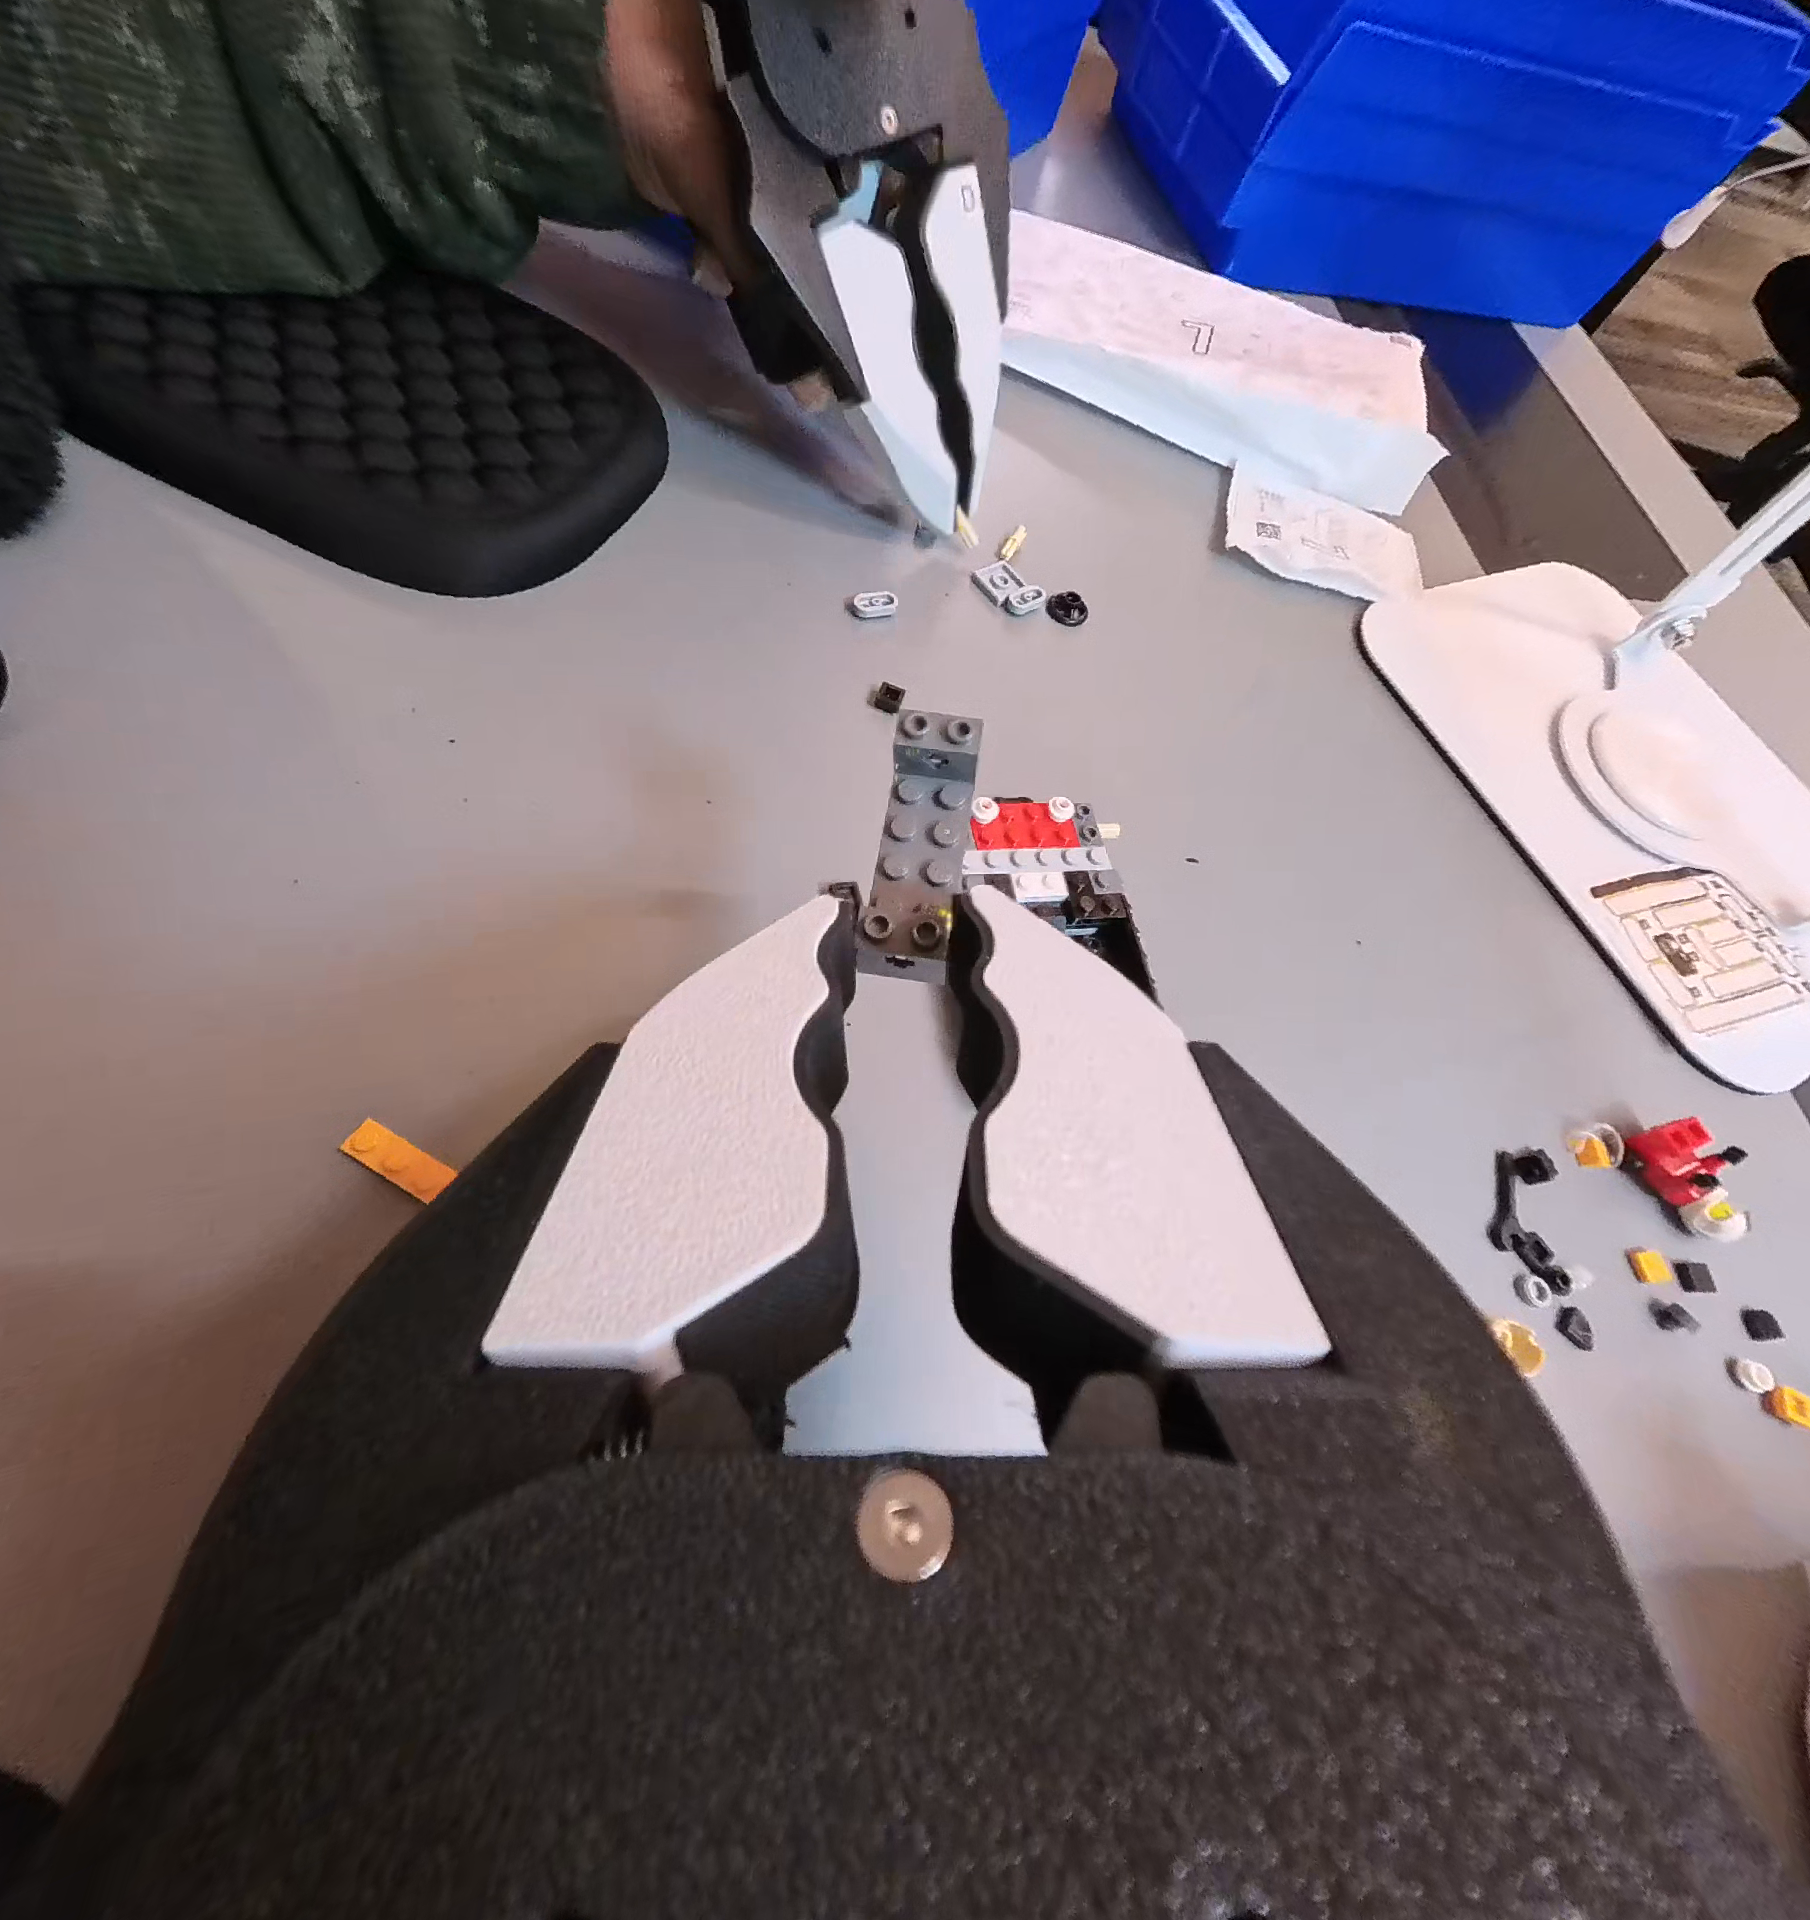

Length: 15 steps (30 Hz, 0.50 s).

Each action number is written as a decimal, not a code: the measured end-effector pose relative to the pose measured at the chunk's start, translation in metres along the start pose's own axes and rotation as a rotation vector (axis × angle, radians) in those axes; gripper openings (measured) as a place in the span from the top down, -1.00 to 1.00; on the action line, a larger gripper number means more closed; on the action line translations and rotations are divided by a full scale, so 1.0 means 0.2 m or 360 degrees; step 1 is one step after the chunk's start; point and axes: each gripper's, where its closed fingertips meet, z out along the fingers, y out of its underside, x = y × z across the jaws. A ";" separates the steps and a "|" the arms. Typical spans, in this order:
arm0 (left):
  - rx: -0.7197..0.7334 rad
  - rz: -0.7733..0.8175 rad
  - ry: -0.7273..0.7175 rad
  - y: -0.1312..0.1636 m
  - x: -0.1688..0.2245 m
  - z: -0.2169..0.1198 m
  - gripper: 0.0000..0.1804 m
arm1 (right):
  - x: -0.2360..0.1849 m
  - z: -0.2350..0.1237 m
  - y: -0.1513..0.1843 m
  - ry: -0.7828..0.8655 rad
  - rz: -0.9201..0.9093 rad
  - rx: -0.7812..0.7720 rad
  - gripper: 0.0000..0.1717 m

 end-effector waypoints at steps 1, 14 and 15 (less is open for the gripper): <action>-0.0020 0.0000 -0.0018 0.01 -0.01 0.01 0.91 | 0.00 0.00 0.00 -0.0003 0.0001 -0.0003 0.80; 0.0420 0.0067 -0.0066 -0.23 0.04 -0.08 0.54 | 0.00 0.00 -0.01 -0.0007 0.0011 0.0058 0.80; 0.0408 0.0069 -0.0050 -0.23 0.05 -0.07 0.52 | 0.00 0.00 -0.01 -0.0007 0.0009 0.0064 0.80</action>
